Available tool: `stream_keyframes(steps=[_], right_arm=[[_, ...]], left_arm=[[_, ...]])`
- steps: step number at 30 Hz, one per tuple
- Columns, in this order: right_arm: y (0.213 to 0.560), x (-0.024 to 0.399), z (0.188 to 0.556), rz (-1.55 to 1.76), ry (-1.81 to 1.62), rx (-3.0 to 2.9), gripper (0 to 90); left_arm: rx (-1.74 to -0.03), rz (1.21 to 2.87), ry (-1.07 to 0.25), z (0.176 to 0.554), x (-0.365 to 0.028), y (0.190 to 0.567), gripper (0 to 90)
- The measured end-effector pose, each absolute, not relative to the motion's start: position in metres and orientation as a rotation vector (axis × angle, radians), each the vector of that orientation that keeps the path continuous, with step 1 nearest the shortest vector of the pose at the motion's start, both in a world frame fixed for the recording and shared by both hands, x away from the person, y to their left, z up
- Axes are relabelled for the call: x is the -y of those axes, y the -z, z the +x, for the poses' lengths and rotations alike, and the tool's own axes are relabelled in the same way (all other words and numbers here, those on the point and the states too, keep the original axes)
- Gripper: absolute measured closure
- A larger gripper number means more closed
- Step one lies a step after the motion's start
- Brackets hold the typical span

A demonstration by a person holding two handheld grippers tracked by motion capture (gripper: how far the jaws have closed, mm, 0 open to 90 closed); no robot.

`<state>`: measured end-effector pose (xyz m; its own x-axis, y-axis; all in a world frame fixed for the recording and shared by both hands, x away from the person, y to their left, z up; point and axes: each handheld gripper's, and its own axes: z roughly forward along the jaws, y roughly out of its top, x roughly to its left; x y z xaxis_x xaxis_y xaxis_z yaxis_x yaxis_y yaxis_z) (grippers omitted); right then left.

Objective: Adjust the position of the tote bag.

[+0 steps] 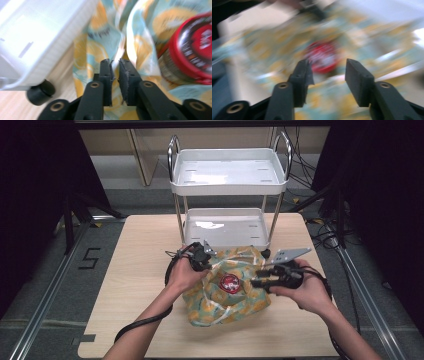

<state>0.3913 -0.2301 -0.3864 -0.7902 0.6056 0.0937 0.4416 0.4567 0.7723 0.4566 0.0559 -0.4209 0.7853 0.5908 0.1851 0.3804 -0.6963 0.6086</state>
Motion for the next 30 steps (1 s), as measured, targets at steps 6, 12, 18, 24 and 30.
stream_keyframes(steps=[6, 12, 18, 24, 30], right_arm=[[0.397, 0.238, 0.412, 1.022, -1.117, -2.41, 48.4], [0.396, 0.208, 0.402, 0.762, -1.214, -2.437, 55.3], [0.426, 0.196, 0.408, 0.792, -0.931, -2.71, 58.5], [0.453, 0.213, 0.397, 0.833, -0.834, -2.795, 56.4], [0.459, 0.218, 0.388, 0.85, -0.775, -2.846, 58.1]], left_arm=[[-0.657, 2.383, -0.501, 0.436, -0.05, 0.405, 70.2], [-0.523, 2.479, -0.463, 0.42, -0.032, 0.411, 74.3], [-0.531, 2.558, -0.497, 0.423, -0.029, 0.429, 77.3], [-0.612, 2.561, -0.564, 0.425, -0.037, 0.444, 78.6], [-0.626, 2.591, -0.611, 0.425, -0.035, 0.45, 78.7]])
